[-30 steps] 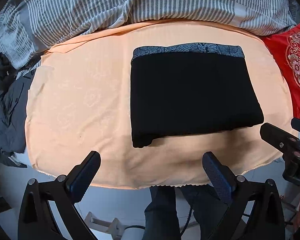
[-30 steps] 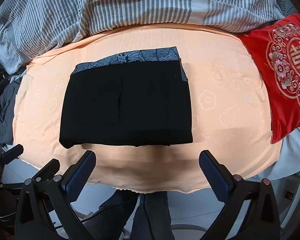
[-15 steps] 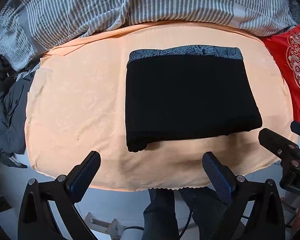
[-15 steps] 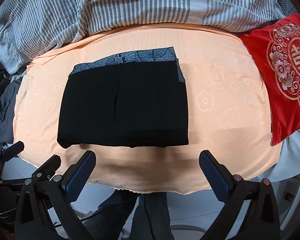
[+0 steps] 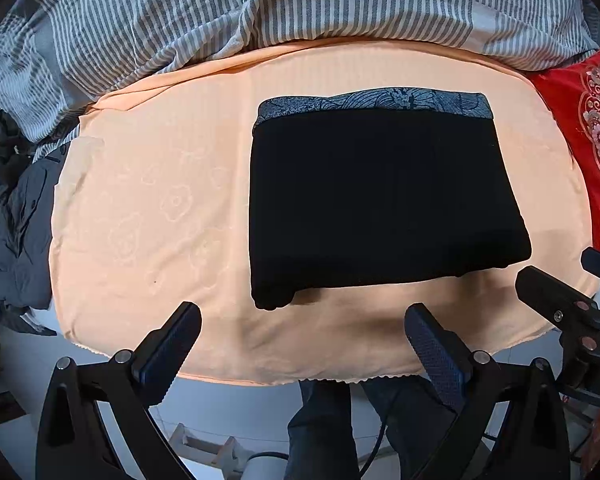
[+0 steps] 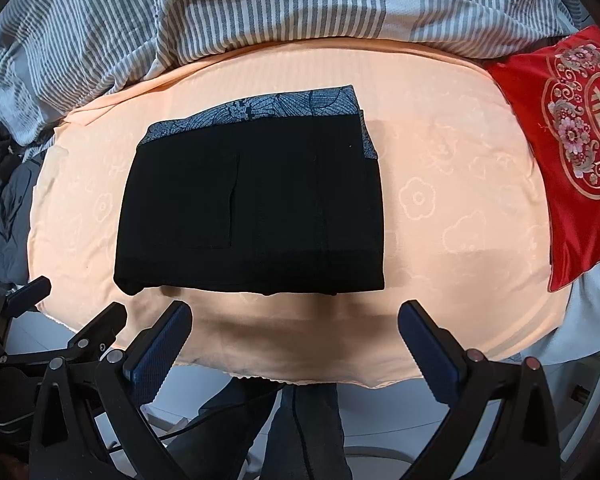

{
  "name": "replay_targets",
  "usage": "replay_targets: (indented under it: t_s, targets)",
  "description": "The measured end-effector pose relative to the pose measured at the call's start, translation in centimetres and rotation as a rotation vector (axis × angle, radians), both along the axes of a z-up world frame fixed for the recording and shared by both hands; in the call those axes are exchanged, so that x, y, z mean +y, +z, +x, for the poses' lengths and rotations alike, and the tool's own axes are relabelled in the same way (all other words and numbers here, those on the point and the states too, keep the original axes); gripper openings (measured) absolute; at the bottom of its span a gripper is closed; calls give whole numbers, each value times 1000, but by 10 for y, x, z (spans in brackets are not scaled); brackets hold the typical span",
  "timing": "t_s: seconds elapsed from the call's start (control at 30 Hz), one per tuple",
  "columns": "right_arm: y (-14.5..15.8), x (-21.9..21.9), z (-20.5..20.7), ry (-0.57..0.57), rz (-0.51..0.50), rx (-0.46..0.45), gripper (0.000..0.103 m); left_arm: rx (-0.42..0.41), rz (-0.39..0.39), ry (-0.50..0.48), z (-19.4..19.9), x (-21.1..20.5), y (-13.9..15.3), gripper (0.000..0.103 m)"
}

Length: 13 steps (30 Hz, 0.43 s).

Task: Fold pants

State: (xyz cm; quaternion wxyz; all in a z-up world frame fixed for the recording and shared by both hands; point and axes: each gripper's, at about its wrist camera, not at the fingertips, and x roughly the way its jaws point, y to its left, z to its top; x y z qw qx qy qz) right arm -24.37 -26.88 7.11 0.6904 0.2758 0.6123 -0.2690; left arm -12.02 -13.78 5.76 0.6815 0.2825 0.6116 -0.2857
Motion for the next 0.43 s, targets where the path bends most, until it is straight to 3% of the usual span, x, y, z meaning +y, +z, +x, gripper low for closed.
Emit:
replay_targets:
  t_s: [0.43]
  targets:
    - [-7,-8,-1,4,17,8,103,-29,-6,-9,-1,-3,-7,102]
